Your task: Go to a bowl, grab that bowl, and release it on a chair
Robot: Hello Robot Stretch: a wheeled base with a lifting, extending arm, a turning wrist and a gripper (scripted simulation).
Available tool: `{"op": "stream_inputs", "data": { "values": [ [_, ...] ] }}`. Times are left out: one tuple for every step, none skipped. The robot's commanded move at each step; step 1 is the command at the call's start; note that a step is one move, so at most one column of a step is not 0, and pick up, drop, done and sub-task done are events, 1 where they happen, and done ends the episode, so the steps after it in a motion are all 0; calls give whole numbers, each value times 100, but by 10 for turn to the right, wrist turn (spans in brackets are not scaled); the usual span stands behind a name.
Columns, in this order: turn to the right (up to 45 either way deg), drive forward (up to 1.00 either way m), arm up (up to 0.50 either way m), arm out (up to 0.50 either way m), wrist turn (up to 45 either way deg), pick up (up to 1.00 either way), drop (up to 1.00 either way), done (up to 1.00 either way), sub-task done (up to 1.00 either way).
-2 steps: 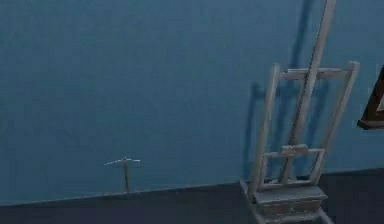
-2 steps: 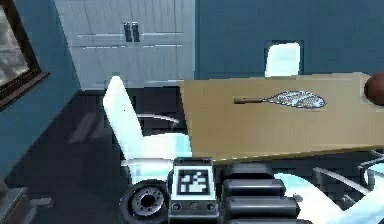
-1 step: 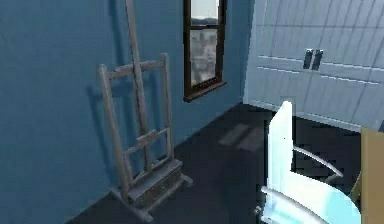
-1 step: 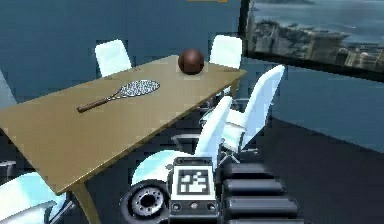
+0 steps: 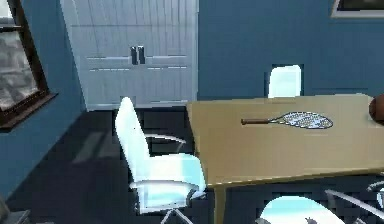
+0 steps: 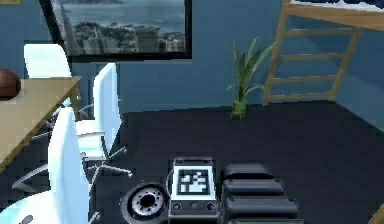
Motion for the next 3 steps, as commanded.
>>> {"op": "stream_inputs", "data": {
  "values": [
    [450, 0, 0, 0, 0, 0, 0, 0, 0],
    [360, 0, 0, 0, 0, 0, 0, 0, 0],
    [0, 20, 0, 0, 0, 0, 0, 0, 0]
  ]
}}
